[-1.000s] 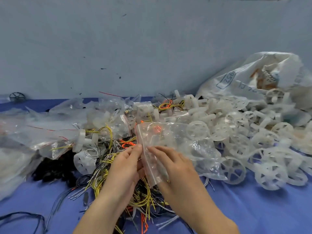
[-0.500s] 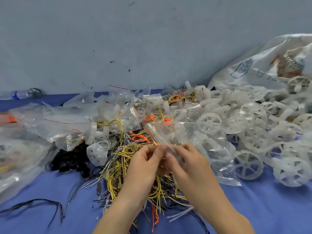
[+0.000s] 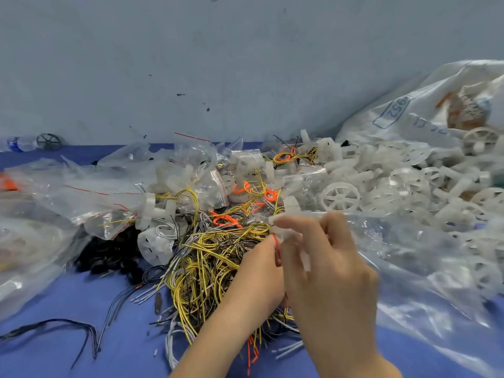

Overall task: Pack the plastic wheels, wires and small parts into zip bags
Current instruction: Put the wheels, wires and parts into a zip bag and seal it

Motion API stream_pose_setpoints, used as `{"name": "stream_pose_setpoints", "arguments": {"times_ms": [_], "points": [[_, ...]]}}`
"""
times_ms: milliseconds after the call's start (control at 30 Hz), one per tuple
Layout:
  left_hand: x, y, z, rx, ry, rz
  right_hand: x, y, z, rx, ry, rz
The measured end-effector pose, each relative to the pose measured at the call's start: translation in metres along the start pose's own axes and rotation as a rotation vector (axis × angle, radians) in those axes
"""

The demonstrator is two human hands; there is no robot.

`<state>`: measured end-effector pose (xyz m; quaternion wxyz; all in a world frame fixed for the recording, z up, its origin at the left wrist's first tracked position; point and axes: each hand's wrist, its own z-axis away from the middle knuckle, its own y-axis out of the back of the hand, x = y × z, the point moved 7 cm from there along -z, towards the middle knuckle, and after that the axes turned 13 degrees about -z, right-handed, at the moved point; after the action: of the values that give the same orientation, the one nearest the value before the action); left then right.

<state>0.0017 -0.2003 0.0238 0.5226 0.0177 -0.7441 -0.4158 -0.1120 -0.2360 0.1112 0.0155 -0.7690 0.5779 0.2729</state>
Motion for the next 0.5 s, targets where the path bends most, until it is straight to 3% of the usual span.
{"name": "stream_pose_setpoints", "arguments": {"times_ms": [133,267,500], "points": [[-0.022,0.021,0.008,0.172,0.135,-0.116,0.061,-0.016,0.006,-0.290,-0.355,0.071],[-0.019,0.042,0.013,0.342,0.092,-0.333,0.075,-0.014,0.008,-0.232,-0.410,0.016],[-0.011,0.042,0.015,0.363,0.054,-0.364,0.083,-0.026,0.016,-0.262,-0.532,-0.089]]}}
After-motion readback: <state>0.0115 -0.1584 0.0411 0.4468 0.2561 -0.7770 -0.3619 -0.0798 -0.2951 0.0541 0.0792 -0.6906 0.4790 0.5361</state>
